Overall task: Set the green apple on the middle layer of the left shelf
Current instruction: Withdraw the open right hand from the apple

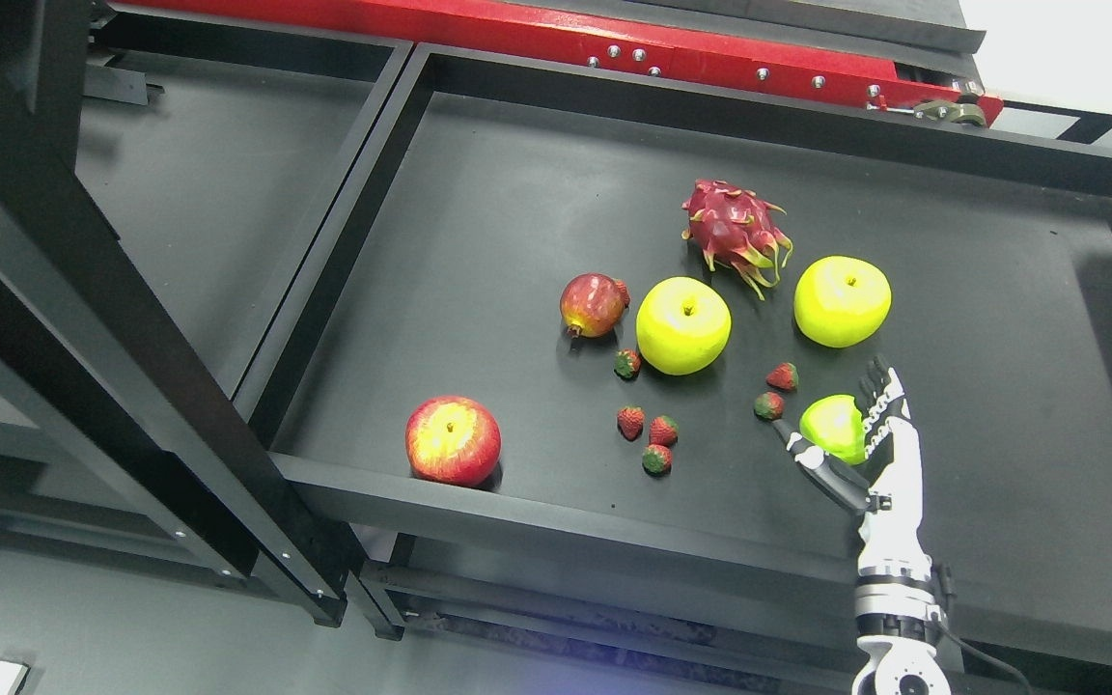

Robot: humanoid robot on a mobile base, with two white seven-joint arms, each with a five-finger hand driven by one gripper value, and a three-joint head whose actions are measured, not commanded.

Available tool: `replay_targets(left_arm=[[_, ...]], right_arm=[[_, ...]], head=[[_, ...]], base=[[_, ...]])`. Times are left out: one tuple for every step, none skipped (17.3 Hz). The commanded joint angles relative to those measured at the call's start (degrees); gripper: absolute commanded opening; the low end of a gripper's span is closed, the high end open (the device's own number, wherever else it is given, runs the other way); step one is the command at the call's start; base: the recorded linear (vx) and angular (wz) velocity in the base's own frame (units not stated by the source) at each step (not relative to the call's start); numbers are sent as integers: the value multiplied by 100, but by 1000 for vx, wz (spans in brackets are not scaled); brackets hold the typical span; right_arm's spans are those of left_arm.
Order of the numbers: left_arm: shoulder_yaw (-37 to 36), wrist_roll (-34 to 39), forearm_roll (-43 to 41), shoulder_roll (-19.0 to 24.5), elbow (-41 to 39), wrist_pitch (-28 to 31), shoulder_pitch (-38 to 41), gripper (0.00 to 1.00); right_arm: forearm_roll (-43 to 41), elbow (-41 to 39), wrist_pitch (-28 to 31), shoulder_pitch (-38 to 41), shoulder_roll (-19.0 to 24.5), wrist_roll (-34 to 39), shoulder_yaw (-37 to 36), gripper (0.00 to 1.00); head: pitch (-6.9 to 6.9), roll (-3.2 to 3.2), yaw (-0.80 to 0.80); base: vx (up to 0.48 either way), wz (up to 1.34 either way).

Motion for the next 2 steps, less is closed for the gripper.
replay_targets(left_arm=[[0,5,0,100,0,10,2,100],[0,5,0,100,0,10,2,100]], right_arm=[[-38,-126,5,-1,-100,-8,328,100],[-38,-126,5,-1,-100,-8,328,100]], head=[[0,0,0],[0,0,0]], base=[[0,0],[0,0]])
